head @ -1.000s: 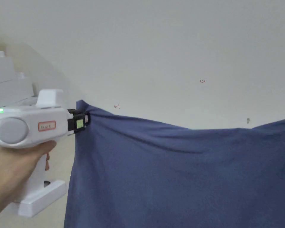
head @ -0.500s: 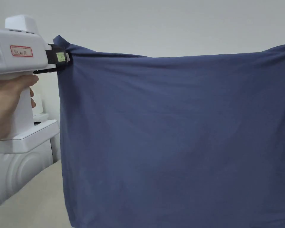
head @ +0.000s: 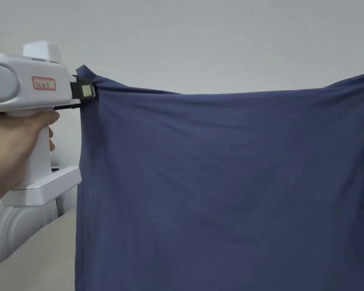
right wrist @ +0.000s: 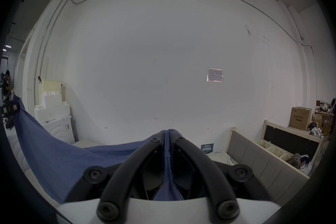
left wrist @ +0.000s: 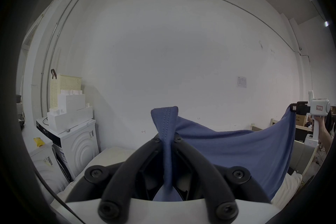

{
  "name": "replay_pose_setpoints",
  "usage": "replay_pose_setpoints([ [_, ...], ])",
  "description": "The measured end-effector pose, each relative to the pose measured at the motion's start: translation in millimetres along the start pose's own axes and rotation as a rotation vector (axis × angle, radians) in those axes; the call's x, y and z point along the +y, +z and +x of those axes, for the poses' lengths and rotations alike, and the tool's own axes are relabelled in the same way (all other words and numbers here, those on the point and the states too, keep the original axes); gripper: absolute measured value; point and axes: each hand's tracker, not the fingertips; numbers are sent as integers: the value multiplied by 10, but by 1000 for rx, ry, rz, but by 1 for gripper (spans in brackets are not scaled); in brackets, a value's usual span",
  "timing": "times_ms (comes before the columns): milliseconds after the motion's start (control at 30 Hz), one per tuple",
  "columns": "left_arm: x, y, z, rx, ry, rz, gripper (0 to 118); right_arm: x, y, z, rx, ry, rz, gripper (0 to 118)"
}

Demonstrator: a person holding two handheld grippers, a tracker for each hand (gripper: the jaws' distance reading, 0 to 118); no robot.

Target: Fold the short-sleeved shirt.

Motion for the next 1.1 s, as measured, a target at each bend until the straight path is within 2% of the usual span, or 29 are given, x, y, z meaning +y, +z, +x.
replay_pose_setpoints([
  [233,-165,-782,-78,1,-13,-15,4,-129,-716,19,-2,-44,-8,3],
  [367,-252,-1234,-104,-1,4,-31,4,-173,-1128,-60,-20,-19,-1,3],
  [467,-302,-1535,-139,5,-2,-47,4,-151,-1338,-107,-20,-42,-2,3],
  [633,-351,-1958,-177,24,-15,-68,4,-112,-1794,-246,-62,35,-30,3],
  [800,-444,-2286,-258,41,6,-68,4,-146,-2107,-424,-58,109,-40,3],
  [1000,-678,-2644,-338,49,-11,-81,4,-219,-2501,-540,-72,114,-44,3],
  [1100,-982,-2748,-388,42,32,-106,4,-525,-2559,-545,-53,99,-62,3],
])
